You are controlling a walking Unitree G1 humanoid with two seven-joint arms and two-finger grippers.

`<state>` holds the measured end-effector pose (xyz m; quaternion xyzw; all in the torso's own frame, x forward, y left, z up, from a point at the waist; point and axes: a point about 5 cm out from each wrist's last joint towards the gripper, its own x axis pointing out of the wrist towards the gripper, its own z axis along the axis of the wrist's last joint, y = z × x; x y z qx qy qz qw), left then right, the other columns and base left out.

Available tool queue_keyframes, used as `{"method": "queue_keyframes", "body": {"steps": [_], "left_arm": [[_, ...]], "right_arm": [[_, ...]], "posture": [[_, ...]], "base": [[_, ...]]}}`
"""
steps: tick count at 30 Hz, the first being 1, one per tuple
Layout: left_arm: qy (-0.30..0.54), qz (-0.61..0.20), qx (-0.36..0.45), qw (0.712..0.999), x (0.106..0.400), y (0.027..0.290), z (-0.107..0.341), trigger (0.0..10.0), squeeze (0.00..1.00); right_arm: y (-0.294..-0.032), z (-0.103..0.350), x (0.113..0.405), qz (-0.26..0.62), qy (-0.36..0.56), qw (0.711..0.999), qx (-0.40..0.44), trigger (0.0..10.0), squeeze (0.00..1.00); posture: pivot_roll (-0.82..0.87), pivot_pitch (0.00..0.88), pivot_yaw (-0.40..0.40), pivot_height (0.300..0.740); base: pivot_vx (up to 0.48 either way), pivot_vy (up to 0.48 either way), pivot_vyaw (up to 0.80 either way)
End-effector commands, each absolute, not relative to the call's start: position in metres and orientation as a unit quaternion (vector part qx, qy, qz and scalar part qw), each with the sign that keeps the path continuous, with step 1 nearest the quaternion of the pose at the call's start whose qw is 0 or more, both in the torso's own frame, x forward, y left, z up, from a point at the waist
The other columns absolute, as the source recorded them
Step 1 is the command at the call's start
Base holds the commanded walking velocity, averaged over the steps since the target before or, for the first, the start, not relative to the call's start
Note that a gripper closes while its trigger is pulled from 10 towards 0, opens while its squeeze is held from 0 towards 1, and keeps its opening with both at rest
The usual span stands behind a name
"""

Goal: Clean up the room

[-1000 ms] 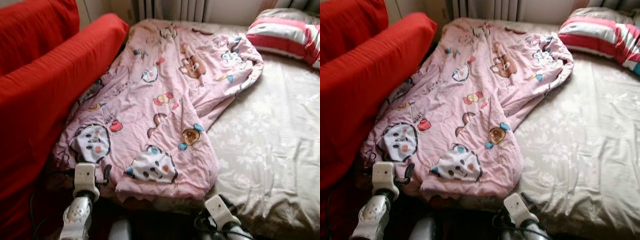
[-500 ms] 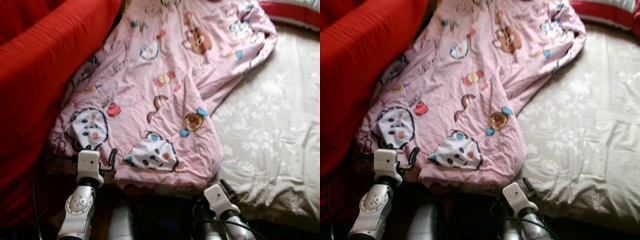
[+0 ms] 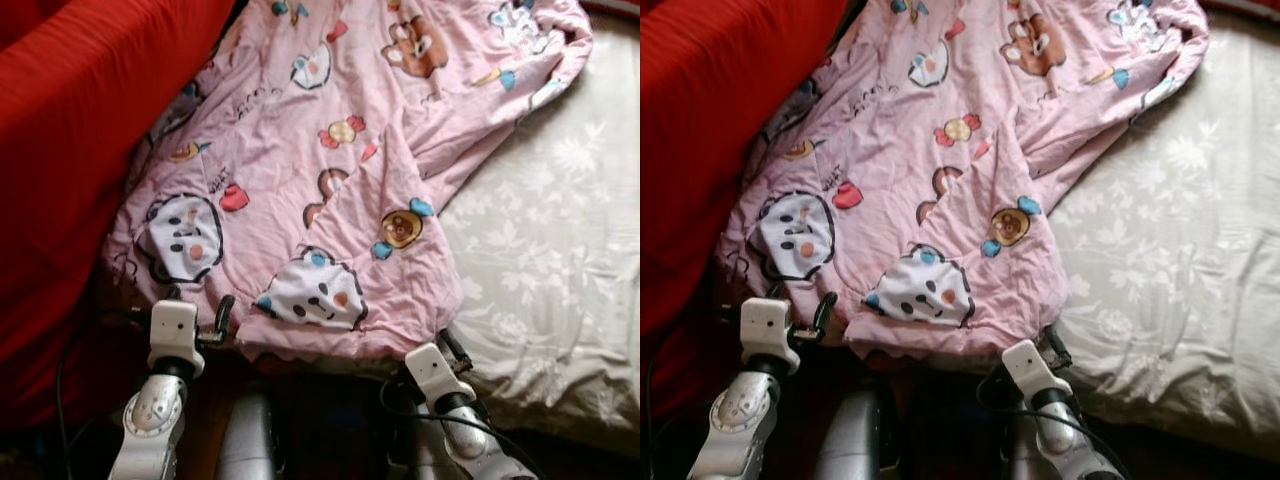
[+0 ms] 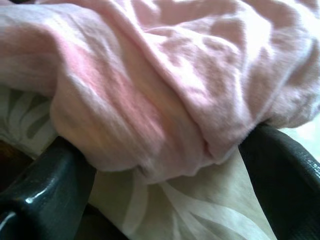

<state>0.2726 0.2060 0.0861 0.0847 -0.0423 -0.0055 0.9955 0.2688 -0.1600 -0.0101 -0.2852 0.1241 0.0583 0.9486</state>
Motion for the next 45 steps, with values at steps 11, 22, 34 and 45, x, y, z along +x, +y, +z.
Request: {"method": "queue_keyframes", "body": {"steps": [11,22,34,45], "left_arm": [[-0.021,0.001,0.104,0.994,0.262,0.213,0.089,10.0,0.00],[-0.010,0.008,0.102,0.995,0.258,0.212,0.086,10.0,0.00],[-0.005,0.011,0.102,0.995,0.258,0.212,0.084,10.0,0.00],[-0.002,0.017,0.106,0.994,0.261,0.214,0.081,10.0,0.00]], "right_arm": [[-0.166,0.001,0.280,0.021,0.092,0.937,-0.336,10.0,0.00],[-0.178,0.003,0.281,-0.005,0.091,0.932,-0.350,0.0,0.00],[-0.185,-0.005,0.271,-0.021,0.108,0.932,-0.346,0.0,0.00],[-0.187,-0.003,0.272,-0.029,0.106,0.932,-0.344,0.0,0.00]], "posture": [[0.17,0.418,0.070,0.631],[0.16,0.416,0.053,0.631],[0.15,0.412,0.051,0.631],[0.14,0.390,0.042,0.631]], "base": [[0.000,0.000,0.00],[0.000,0.000,0.00],[0.000,0.000,0.00],[0.000,0.000,0.00]]}}
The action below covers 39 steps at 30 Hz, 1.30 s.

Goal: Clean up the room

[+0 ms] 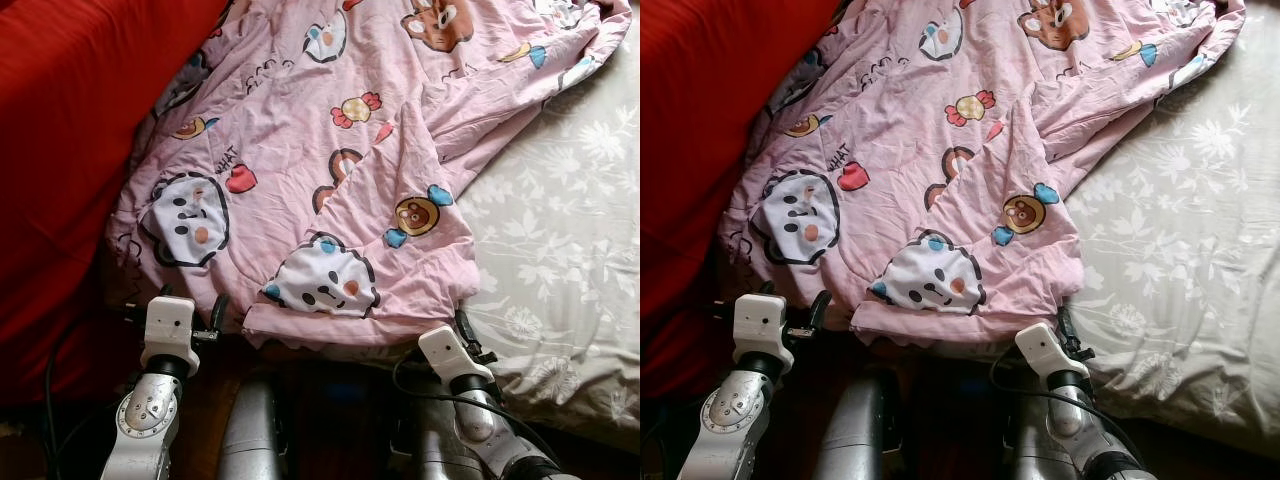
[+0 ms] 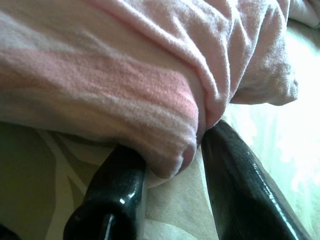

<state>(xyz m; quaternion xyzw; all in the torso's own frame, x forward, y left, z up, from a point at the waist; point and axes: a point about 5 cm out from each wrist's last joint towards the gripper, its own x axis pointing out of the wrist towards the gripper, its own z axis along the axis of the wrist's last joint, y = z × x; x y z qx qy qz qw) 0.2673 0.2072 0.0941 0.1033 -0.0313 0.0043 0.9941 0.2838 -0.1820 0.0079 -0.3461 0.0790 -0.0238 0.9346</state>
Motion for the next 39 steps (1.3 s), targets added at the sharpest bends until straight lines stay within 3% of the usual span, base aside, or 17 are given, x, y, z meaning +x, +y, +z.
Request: {"method": "queue_keyframes", "body": {"steps": [1,21,29,33,39], "left_arm": [[-0.001,0.017,0.106,0.994,0.261,0.214,0.080,10.0,0.00],[0.012,0.034,0.102,0.994,0.293,0.218,0.071,10.0,0.00],[0.037,0.041,0.094,0.994,0.297,0.221,0.057,10.0,0.00],[0.050,0.047,0.092,0.993,0.295,0.224,0.050,10.0,0.00],[0.068,0.058,0.086,0.992,0.292,0.229,0.040,10.0,0.00]], "right_arm": [[-0.187,-0.003,0.273,-0.029,0.107,0.932,-0.344,0.0,0.00],[-0.207,0.048,0.307,-0.101,0.000,0.958,-0.269,0.0,0.00],[-0.203,0.056,0.306,-0.090,-0.026,0.986,-0.140,0.0,0.00],[-0.196,0.055,0.305,-0.054,-0.025,0.991,-0.117,0.0,0.00],[-0.180,0.059,0.301,0.072,-0.029,0.992,-0.102,0.0,0.00]], "posture": [[0.14,0.384,0.042,0.631],[0.05,0.175,0.004,0.631],[0.01,0.104,-0.005,0.631],[0.01,0.080,-0.011,0.631],[0.00,0.051,-0.024,0.631]], "base": [[0.000,0.000,0.00],[0.000,0.000,0.00],[0.000,0.000,0.00],[0.000,0.000,0.00],[0.000,0.000,0.00]]}}
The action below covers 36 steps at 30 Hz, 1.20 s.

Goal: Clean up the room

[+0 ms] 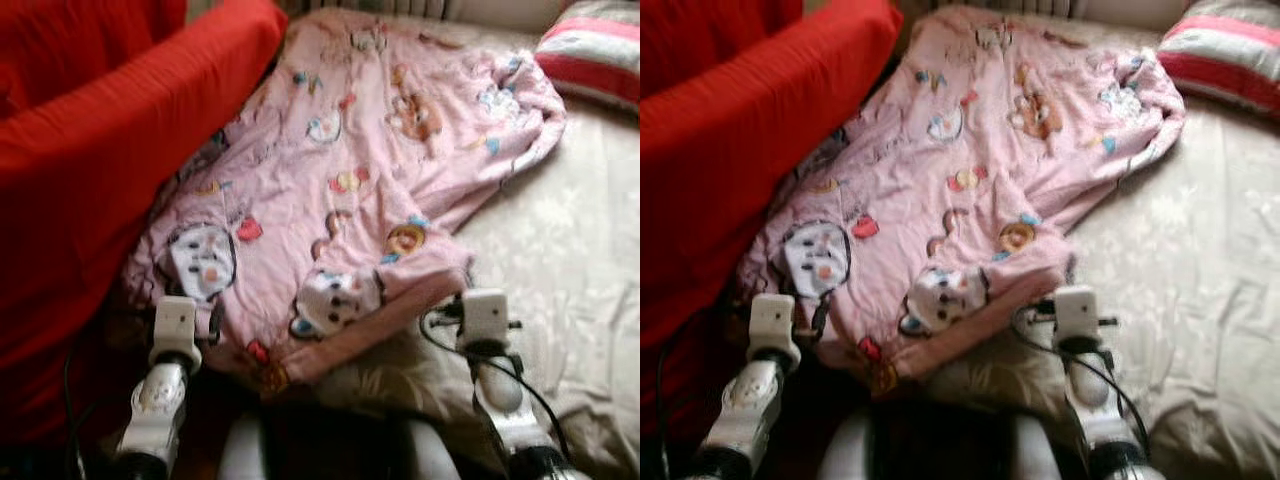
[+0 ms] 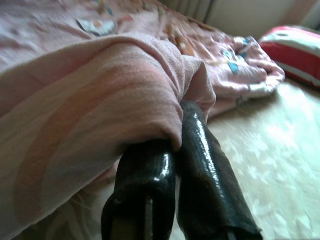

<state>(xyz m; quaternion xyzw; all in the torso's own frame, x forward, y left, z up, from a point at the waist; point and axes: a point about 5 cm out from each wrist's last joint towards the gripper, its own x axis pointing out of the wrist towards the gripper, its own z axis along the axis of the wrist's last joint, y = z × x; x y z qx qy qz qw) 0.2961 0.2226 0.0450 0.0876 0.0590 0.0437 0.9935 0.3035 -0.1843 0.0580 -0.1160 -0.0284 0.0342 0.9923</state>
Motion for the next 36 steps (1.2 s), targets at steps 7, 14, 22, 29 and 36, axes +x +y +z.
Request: {"method": "queue_keyframes", "body": {"steps": [7,14,22,29,36], "left_arm": [[0.080,0.060,0.081,0.992,0.288,0.230,0.033,10.0,0.00],[0.116,0.056,0.077,0.989,0.282,0.229,0.019,10.0,0.00],[0.141,0.053,0.075,0.986,0.274,0.228,0.008,10.0,0.00],[0.158,0.053,0.073,0.983,0.270,0.226,0.001,10.0,0.00],[0.183,0.052,0.067,0.979,0.263,0.225,-0.008,10.0,0.00]], "right_arm": [[-0.181,0.070,0.294,0.078,-0.054,0.992,-0.084,10.0,0.00],[-0.204,0.036,0.287,-0.013,0.042,0.999,-0.006,10.0,0.00],[-0.213,0.022,0.282,-0.054,0.089,0.994,0.011,10.0,0.00],[-0.208,0.025,0.287,-0.046,0.080,0.996,0.012,10.0,0.00],[-0.207,0.025,0.287,-0.044,0.078,0.996,0.012,10.0,0.00]], "posture": [[-0.01,0.044,-0.028,0.631],[-0.01,0.040,-0.012,0.631],[0.00,0.038,-0.007,0.660],[0.00,0.038,-0.005,0.700],[0.00,0.037,-0.003,0.730]], "base": [[0.000,0.000,0.00],[0.000,0.000,0.00],[0.000,0.000,0.00],[0.000,0.000,0.00],[0.000,0.000,0.00]]}}
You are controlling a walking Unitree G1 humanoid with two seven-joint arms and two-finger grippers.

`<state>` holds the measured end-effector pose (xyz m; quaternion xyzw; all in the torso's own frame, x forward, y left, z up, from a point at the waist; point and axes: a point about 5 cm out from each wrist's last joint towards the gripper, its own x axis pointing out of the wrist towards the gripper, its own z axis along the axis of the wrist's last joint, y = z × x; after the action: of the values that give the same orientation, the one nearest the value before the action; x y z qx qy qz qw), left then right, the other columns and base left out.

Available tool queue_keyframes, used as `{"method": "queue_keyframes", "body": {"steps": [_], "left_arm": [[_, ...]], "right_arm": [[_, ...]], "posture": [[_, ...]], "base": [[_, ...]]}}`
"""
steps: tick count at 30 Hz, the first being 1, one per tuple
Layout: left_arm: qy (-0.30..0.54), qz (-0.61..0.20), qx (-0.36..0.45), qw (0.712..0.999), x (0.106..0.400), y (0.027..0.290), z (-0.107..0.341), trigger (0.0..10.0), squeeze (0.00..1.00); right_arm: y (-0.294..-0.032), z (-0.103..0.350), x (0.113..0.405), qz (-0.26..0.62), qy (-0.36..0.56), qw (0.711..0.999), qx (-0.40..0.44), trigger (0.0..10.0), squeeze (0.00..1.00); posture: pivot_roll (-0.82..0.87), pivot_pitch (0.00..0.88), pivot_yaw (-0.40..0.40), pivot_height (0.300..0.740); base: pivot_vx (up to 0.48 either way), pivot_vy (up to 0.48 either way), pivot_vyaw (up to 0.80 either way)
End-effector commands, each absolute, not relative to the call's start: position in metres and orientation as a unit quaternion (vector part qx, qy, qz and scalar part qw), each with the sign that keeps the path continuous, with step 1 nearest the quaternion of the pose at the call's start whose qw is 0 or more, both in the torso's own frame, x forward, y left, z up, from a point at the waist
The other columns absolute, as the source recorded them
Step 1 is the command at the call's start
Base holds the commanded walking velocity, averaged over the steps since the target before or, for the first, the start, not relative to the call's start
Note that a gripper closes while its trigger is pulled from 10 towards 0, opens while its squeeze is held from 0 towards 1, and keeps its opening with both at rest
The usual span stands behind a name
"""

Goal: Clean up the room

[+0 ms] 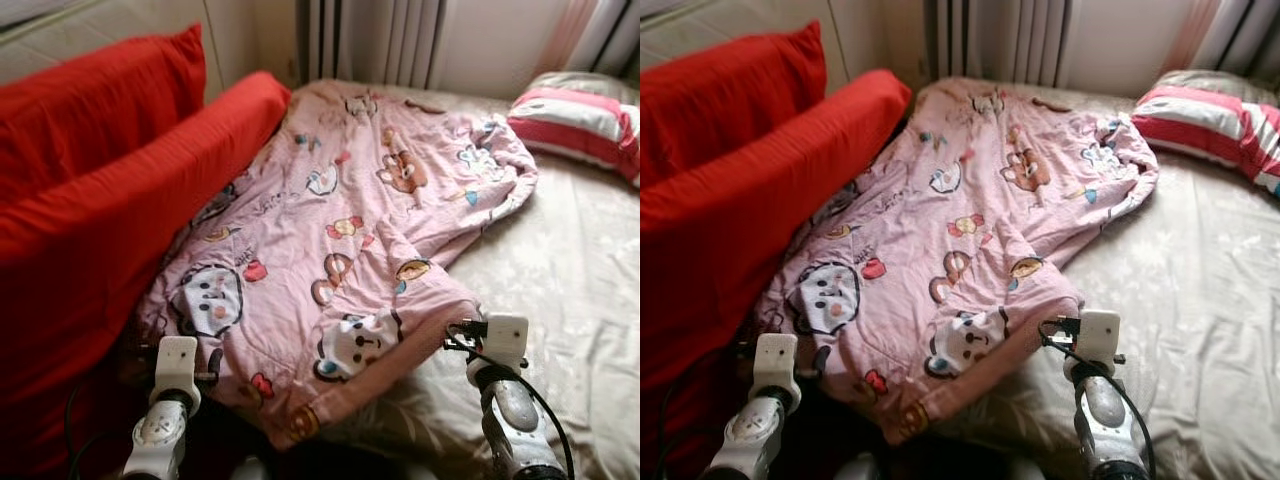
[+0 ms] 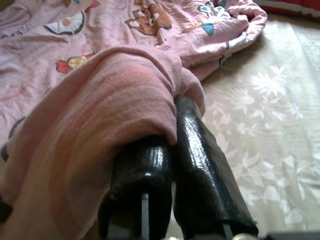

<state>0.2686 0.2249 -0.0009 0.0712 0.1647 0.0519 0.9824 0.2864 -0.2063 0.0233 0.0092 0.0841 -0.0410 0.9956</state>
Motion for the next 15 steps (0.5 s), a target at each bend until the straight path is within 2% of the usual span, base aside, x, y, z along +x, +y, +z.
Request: {"method": "queue_keyframes", "body": {"steps": [1,15], "left_arm": [[0.185,0.052,0.066,0.979,0.262,0.225,-0.009,10.0,0.00],[0.235,0.052,0.041,0.970,0.247,0.222,-0.026,10.0,0.00]], "right_arm": [[-0.207,0.024,0.287,-0.044,0.078,0.996,0.011,10.0,0.00],[-0.202,0.022,0.288,-0.027,0.086,0.996,0.008,10.0,0.00]], "posture": [[0.00,0.037,-0.003,0.735],[0.00,0.035,-0.005,0.740]], "base": [[0.000,0.000,0.00],[0.000,0.000,0.00]]}}
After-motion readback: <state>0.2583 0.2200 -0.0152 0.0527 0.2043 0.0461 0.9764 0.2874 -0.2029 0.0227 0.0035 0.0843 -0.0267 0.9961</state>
